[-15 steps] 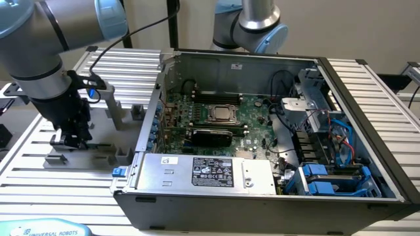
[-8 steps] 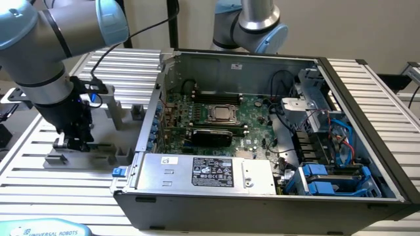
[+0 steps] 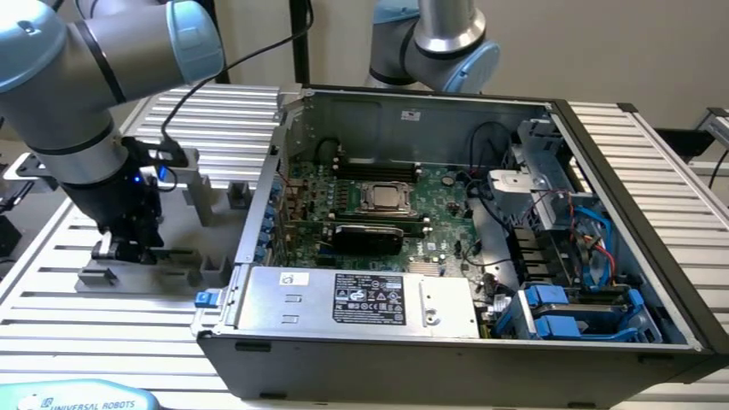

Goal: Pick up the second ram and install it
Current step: 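Pick up the second ram and move it above second insertion slot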

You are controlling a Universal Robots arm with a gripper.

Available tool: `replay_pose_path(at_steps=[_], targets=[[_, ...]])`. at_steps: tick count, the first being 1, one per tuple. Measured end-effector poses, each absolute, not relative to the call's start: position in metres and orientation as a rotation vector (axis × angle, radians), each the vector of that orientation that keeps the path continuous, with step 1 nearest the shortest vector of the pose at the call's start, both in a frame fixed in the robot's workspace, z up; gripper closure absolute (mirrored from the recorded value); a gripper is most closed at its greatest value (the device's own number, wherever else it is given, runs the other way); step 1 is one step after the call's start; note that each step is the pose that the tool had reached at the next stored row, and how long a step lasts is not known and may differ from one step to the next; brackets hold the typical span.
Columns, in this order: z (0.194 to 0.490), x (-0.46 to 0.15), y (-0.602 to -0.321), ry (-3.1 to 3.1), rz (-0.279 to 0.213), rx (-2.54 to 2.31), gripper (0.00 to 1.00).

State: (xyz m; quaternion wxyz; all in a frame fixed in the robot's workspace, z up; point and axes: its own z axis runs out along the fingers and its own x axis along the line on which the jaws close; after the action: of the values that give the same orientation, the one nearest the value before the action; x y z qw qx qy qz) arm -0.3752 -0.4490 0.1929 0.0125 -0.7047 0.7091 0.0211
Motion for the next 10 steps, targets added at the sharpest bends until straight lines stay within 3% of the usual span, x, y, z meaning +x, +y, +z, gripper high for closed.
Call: replay_pose_path(at_steps=[10], targets=[[0.1927, -0.3753, -0.4504, 2.238, 0.08, -2.172, 0.64]])
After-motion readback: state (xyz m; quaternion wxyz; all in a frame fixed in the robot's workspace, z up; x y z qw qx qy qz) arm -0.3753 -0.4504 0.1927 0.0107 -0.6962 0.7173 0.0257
